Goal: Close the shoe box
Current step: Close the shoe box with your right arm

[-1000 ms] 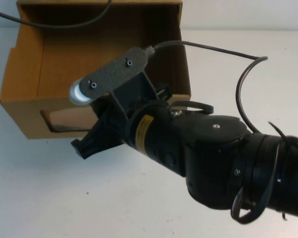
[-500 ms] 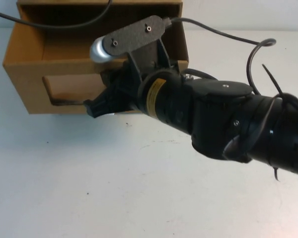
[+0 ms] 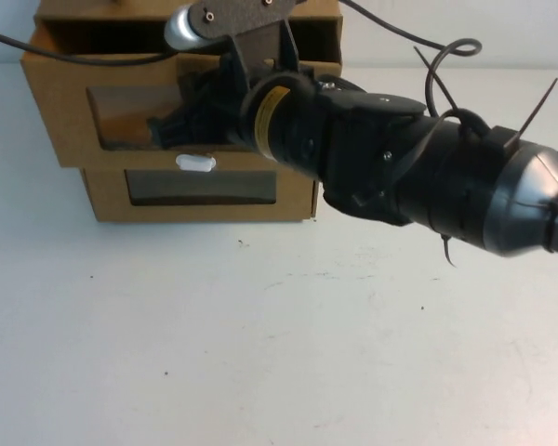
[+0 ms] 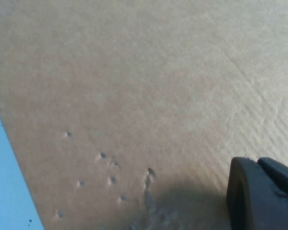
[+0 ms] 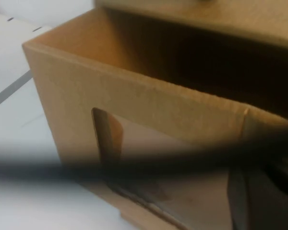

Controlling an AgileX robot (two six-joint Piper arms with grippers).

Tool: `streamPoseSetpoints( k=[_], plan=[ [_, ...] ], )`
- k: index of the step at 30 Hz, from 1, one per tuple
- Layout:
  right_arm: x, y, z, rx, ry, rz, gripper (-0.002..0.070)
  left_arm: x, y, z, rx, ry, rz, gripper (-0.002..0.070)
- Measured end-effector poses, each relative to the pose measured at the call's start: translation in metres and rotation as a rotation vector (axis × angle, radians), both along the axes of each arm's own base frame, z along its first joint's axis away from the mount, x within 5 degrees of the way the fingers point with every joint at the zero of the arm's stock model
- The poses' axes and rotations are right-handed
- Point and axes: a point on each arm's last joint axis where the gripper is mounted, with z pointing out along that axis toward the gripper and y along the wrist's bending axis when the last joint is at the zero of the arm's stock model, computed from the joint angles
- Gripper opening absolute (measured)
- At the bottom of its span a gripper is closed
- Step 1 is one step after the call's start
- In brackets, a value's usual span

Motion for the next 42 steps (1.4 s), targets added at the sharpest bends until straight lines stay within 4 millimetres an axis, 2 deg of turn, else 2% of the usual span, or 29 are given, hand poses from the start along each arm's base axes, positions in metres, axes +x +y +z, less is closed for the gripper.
streamPoseSetpoints(
  k=[8, 15, 22, 28, 36, 40, 42],
  plan=[
    [0.036, 0.004, -0.008, 0.041, 0.0, -0.014, -0.0011, 0.0, 0.0, 0.0, 0.0, 0.0, 0.0, -0.0002],
    [0.059, 0.004, -0.007, 0.093, -0.007, -0.018, -0.0011, 0.0, 0.0, 0.0, 0.0, -0.002, 0.001, -0.0002],
    [0.07, 0.009, -0.009, 0.127, -0.019, 0.031, -0.0011, 0.0, 0.0, 0.001, -0.001, -0.003, 0.001, -0.0002],
    [0.083, 0.003, -0.016, 0.148, -0.003, 0.025, -0.0011, 0.0, 0.0, 0.001, -0.007, -0.001, -0.002, -0.0002],
    [0.079, 0.005, -0.011, 0.198, 0.03, 0.081, -0.0011, -0.004, 0.001, 0.005, 0.007, -0.009, -0.006, -0.0002],
    [0.059, 0.009, 0.009, 0.224, 0.06, 0.187, -0.0011, -0.016, 0.005, 0.022, 0.038, -0.053, 0.002, -0.0002],
    [0.044, 0.008, 0.02, 0.244, 0.088, 0.253, -0.0011, -0.028, 0.007, 0.038, 0.044, -0.104, 0.008, -0.0002]
  ],
)
